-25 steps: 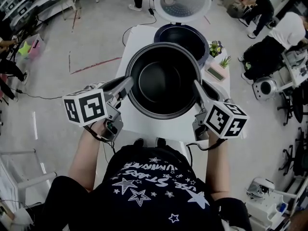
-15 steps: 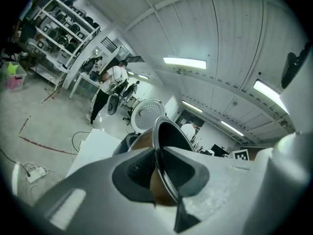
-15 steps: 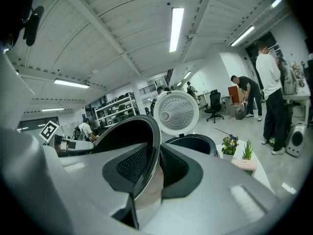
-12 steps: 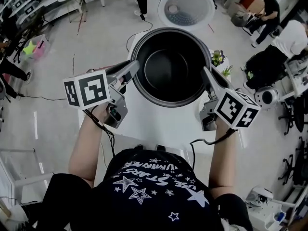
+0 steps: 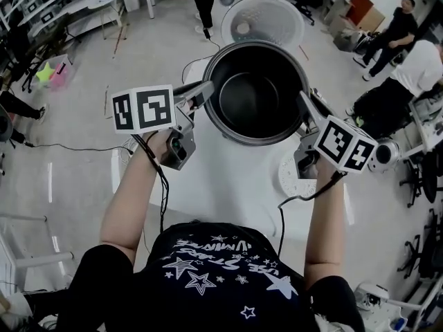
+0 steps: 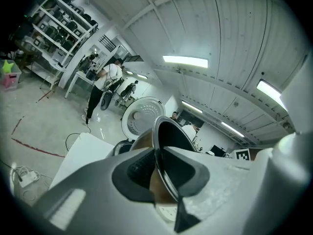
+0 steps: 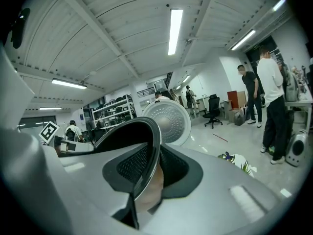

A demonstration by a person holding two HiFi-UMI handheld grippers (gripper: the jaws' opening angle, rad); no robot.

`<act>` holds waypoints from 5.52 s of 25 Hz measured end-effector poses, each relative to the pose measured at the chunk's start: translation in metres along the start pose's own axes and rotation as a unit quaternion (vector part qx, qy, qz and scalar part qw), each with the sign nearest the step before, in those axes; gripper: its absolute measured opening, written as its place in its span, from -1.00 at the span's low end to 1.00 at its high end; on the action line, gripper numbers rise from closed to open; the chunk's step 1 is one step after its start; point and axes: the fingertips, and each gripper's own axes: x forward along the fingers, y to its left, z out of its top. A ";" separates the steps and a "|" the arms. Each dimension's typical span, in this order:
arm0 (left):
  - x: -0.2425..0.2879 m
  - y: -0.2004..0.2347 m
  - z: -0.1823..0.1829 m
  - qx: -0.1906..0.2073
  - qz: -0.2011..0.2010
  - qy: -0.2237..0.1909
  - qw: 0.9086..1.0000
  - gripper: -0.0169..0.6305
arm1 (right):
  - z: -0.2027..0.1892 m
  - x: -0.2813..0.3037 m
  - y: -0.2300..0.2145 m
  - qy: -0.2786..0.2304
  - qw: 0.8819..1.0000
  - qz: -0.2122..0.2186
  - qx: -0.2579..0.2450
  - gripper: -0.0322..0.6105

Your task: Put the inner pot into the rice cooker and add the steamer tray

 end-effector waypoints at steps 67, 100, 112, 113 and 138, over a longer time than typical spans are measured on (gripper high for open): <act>0.142 0.125 -0.067 0.031 0.145 0.180 0.972 -0.61 | -0.097 0.137 -0.129 0.180 0.981 -0.068 -0.033 -0.51; 0.073 0.086 -0.038 0.234 0.132 0.032 0.963 0.21 | -0.073 0.082 -0.065 0.063 0.994 -0.048 -0.072 0.13; 0.018 0.073 -0.098 0.249 0.105 0.070 0.960 -0.20 | -0.099 0.017 -0.039 0.049 0.993 -0.087 -0.060 0.11; 0.017 0.072 -0.104 0.246 0.100 0.074 0.961 -0.23 | -0.104 0.011 -0.040 0.053 0.993 -0.091 -0.053 0.10; 0.073 -0.003 -0.245 0.229 0.004 0.187 0.955 -0.91 | -0.200 -0.128 -0.161 0.106 0.965 -0.236 0.050 0.05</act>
